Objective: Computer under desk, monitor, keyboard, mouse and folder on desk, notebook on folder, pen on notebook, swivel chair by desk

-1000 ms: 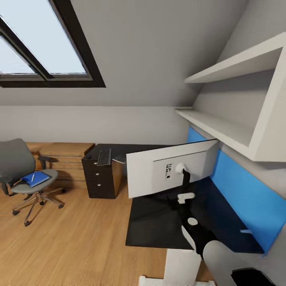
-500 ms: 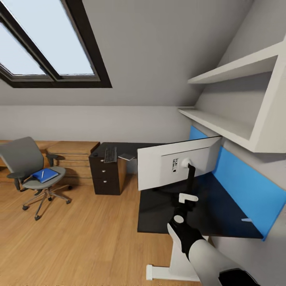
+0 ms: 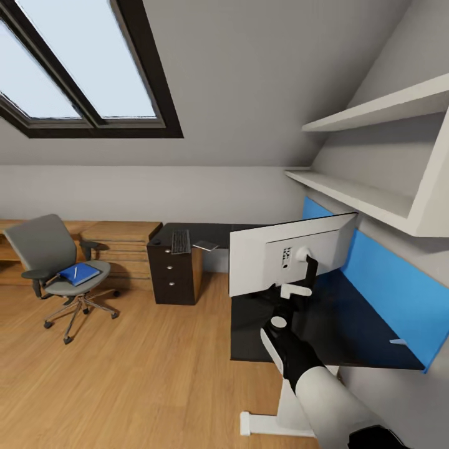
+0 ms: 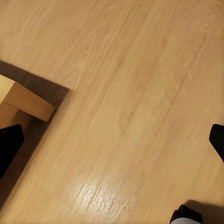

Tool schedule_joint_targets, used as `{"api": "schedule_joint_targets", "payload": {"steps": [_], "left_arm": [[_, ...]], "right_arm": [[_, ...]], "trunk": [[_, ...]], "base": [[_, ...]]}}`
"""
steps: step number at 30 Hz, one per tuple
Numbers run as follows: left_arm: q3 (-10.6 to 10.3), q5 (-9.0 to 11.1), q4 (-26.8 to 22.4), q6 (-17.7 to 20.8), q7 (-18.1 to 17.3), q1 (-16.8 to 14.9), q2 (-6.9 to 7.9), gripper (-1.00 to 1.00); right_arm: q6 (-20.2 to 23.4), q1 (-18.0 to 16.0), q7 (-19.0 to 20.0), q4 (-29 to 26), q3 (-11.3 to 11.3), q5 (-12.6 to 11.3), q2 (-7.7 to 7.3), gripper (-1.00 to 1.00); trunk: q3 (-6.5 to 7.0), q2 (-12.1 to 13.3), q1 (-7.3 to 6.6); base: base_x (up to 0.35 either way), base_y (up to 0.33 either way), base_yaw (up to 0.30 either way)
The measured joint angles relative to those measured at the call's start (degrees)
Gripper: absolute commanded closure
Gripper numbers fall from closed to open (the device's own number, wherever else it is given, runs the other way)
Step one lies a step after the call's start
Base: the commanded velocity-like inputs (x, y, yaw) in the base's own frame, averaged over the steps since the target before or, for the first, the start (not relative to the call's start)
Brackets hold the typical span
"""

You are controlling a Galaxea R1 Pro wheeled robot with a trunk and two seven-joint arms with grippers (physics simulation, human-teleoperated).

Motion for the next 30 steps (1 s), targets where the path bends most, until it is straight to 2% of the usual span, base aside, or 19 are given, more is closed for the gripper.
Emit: {"api": "schedule_joint_targets", "payload": {"steps": [1, 2, 6, 22, 30], "left_arm": [[0.0, 0.0, 0.0, 0.0, 0.0, 0.0, -0.02, -1.00], [0.0, 0.0, 0.0, -0.1, -0.1, 0.0, -0.06, -1.00], [0.0, 0.0, 0.0, -0.2, -0.1, 0.0, -0.08, -1.00], [0.0, 0.0, 0.0, -0.2, -0.1, 0.0, -0.09, -1.00], [-0.1, -0.1, 0.0, -0.2, -0.1, 0.0, -0.09, -1.00]], "right_arm": [[-0.1, 0.0, 0.1, 0.3, 0.5, 0.0, 0.00, -1.00], [-1.2, 0.2, 0.6, 1.7, 2.8, -0.2, 0.00, -1.00], [-2.7, 0.4, 0.8, 2.8, 4.4, -0.1, 0.00, -1.00], [-3.2, 1.0, 0.9, 3.1, 4.9, -0.1, -0.01, -1.00], [-3.2, 1.0, 0.8, 3.2, 4.9, 0.1, 0.00, -1.00]], "trunk": [[0.00, 0.0, 0.00], [0.00, 0.0, 0.00], [0.00, 0.0, 0.00], [0.00, 0.0, 0.00], [0.00, 0.0, -0.03]], "base": [[-0.001, 0.162, 0.000], [-0.001, 0.222, 0.000], [0.000, 0.279, 0.000], [0.004, 0.311, 0.000], [0.205, 0.260, 0.000]]}}
